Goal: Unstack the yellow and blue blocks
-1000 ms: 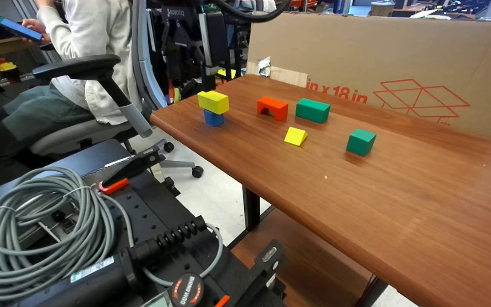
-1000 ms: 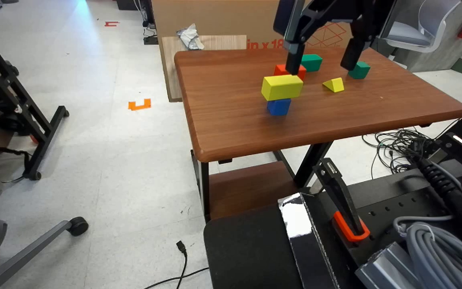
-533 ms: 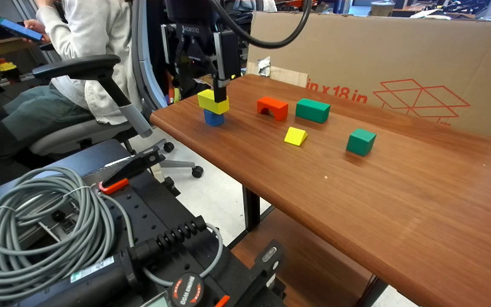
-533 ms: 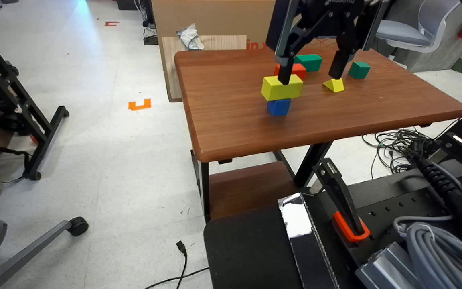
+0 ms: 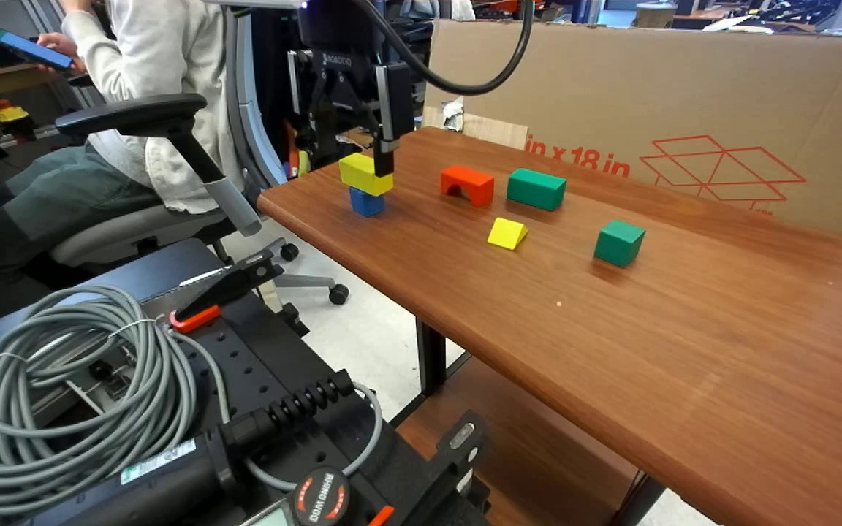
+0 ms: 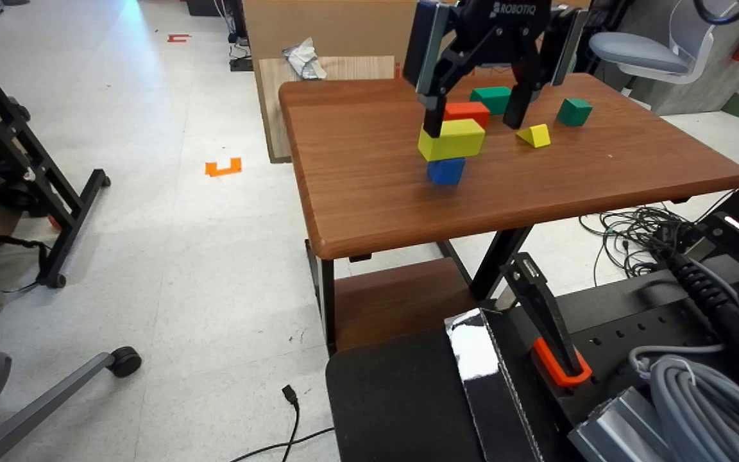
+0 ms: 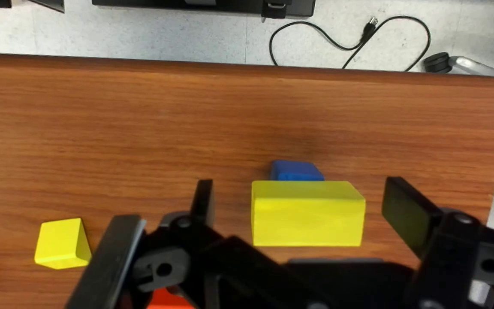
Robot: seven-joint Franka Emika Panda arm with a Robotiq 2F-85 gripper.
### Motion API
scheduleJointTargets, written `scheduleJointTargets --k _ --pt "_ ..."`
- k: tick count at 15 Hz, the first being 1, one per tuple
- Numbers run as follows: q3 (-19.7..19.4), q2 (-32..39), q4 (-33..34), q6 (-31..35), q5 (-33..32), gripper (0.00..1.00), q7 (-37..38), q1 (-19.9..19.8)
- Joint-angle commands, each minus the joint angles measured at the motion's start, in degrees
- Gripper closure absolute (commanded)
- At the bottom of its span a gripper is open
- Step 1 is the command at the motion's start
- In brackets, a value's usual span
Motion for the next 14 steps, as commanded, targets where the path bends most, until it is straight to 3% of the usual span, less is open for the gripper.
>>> scheduleJointTargets --k 1,8,9,11,14 --pt "-1.7 2.6 2.6 0.5 -2.1 0.00 1.8 2.2" --pt "-3.0 5.7 6.1 -0.4 -4.4 0.00 3.7 4.9" --pt "-3.5 5.9 6.6 -0.8 -5.1 0.25 4.2 5.3" --pt "-4.6 6.0 7.2 -1.3 -6.7 0.33 5.6 6.2" --pt "-5.6 5.2 7.2 -1.6 -8.2 0.58 7.0 6.8"
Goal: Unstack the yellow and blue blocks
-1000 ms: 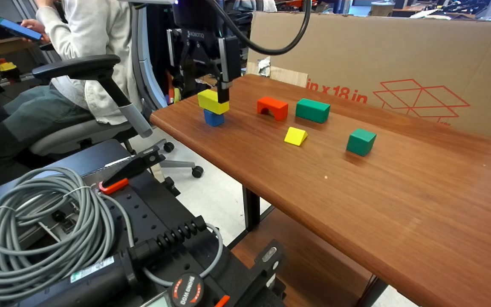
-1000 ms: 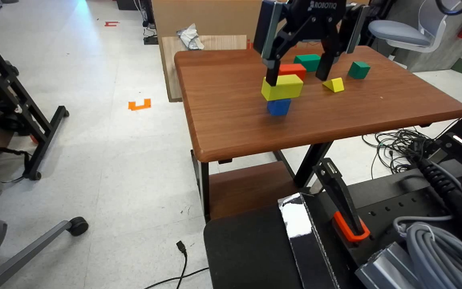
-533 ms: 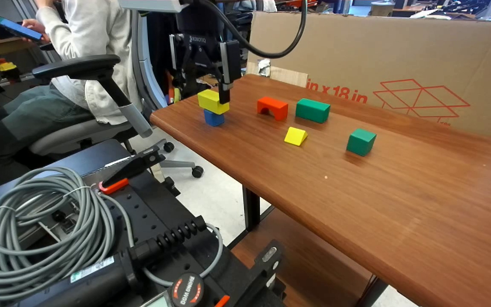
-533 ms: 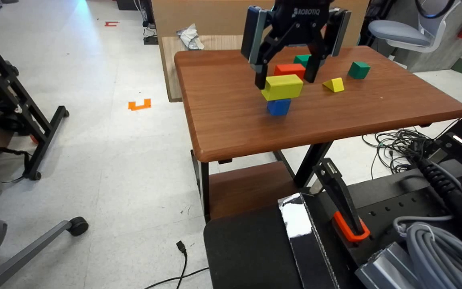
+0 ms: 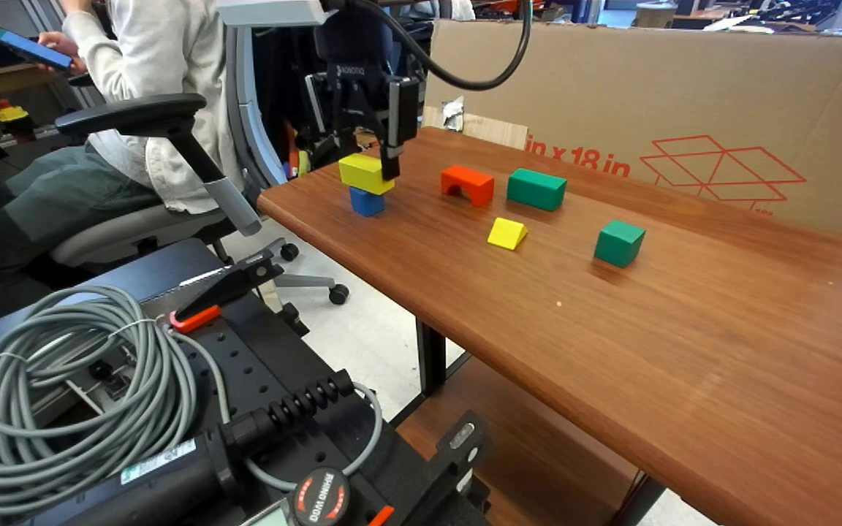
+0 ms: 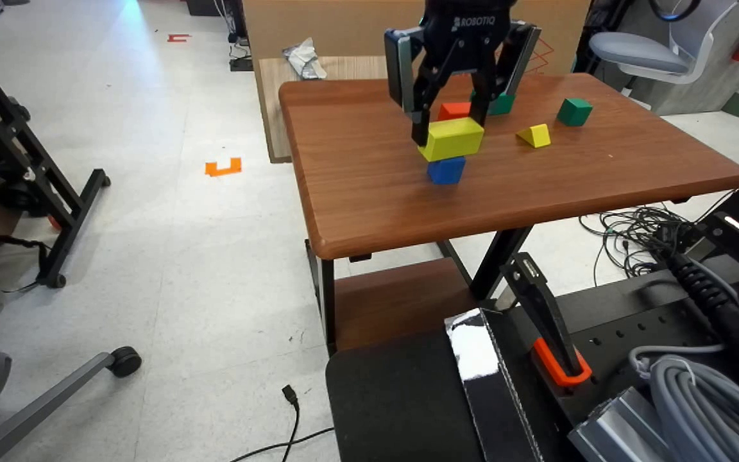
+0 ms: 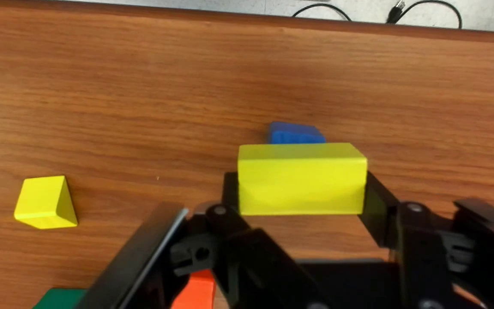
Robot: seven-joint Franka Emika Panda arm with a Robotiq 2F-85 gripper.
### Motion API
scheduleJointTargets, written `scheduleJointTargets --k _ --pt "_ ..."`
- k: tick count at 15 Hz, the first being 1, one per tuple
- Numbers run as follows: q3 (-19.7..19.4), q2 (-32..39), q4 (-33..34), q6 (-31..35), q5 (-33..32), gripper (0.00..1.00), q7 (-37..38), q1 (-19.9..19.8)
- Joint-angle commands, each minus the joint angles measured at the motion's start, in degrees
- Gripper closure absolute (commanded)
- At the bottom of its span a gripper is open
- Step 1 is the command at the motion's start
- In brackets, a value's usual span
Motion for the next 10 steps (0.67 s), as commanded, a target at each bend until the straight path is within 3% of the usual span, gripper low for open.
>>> scheduleJointTargets --k 1,6,10 --pt "-1.8 -0.7 1.2 -1.3 -2.5 0.58 2.2 1.5" --pt "-2.2 -4.2 0.7 -1.9 -2.0 0.58 2.1 0.4" --pt "-3.4 -3.0 3.5 -2.2 -3.0 0.58 4.1 0.3"
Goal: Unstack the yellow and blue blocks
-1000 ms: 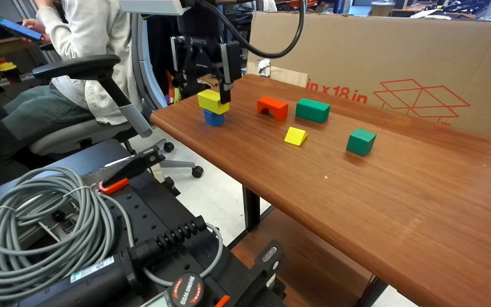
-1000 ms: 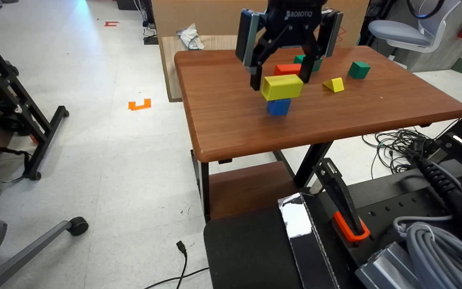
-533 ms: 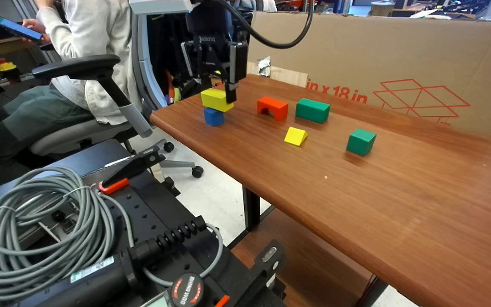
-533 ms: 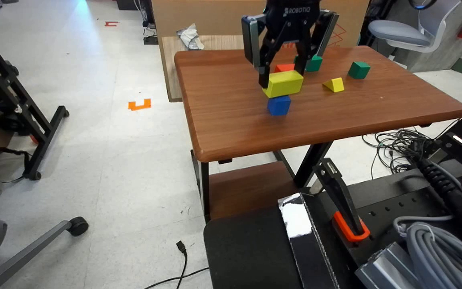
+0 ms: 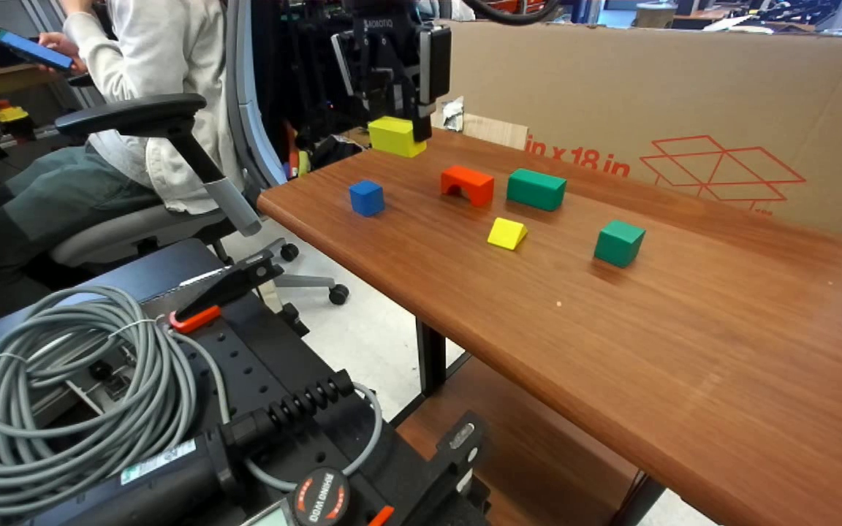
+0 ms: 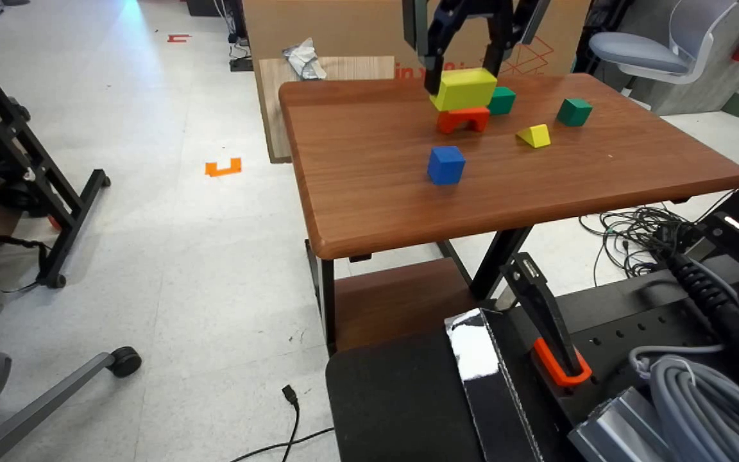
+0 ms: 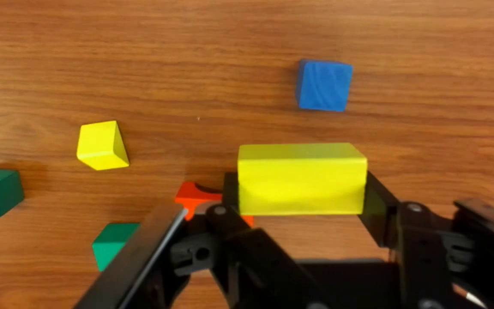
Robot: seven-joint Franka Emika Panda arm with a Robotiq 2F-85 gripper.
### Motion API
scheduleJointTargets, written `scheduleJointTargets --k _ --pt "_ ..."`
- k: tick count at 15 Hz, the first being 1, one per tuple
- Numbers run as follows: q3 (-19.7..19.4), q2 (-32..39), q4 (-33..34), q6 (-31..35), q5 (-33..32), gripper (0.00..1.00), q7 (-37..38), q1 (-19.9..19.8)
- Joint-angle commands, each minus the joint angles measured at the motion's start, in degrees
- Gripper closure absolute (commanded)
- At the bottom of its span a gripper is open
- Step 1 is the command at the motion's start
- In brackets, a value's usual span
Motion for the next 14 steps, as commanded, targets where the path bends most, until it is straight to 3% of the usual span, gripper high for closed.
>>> scheduleJointTargets --k 1,14 --pt "-1.1 1.5 3.4 -1.8 -1.8 0.58 2.9 0.4" --pt "0.4 20.4 25.3 -9.6 1.0 0.58 1.6 3.3"
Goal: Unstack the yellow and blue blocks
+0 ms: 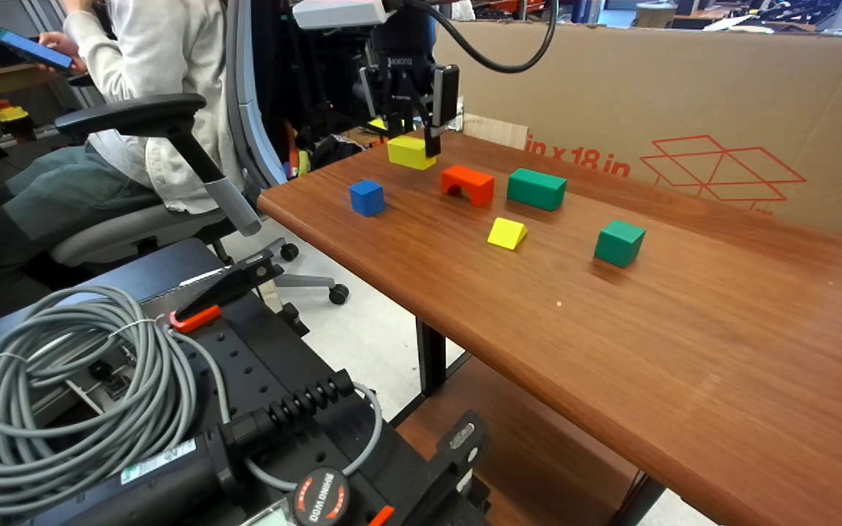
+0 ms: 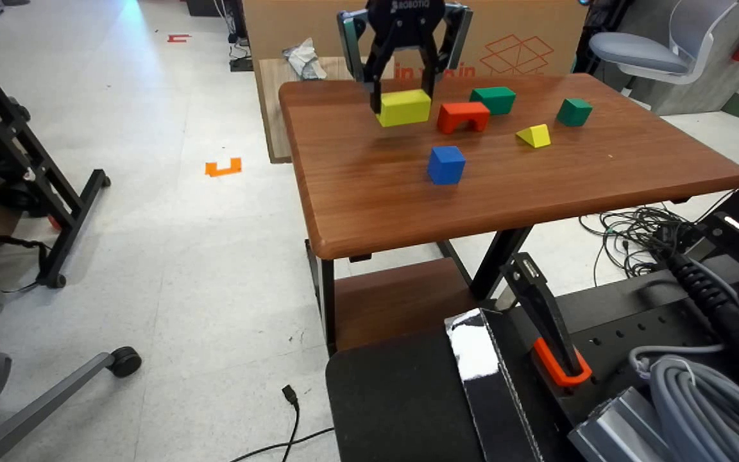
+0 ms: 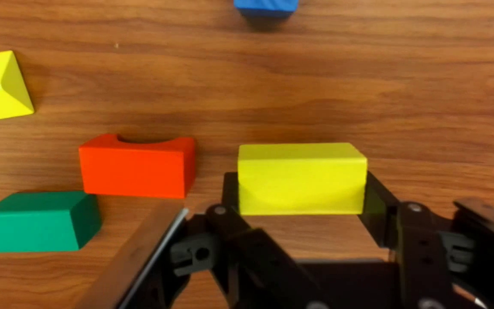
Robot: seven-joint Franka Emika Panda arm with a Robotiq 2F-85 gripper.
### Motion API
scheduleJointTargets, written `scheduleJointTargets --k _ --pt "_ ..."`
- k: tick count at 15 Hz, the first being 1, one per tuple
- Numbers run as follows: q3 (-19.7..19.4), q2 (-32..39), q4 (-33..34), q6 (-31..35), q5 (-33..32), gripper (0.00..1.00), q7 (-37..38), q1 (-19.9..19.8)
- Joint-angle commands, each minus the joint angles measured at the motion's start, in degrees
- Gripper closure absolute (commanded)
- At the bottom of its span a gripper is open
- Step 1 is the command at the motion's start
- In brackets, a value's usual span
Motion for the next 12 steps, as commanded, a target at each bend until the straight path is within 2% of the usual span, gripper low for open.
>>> scheduleJointTargets --k 1,6,7,9,12 --pt "0.2 6.0 8.4 -4.5 0.8 0.58 -1.1 0.9" --pt "-0.1 9.4 13.7 -7.3 0.4 0.58 -1.9 1.6" --pt "0.0 9.4 14.1 -8.0 0.3 0.15 -2.0 1.7" --pt "0.1 8.0 13.3 -7.7 0.3 0.02 -2.3 1.9" --pt "0.0 2.9 8.4 -5.3 -0.2 0.00 -1.5 2.5"
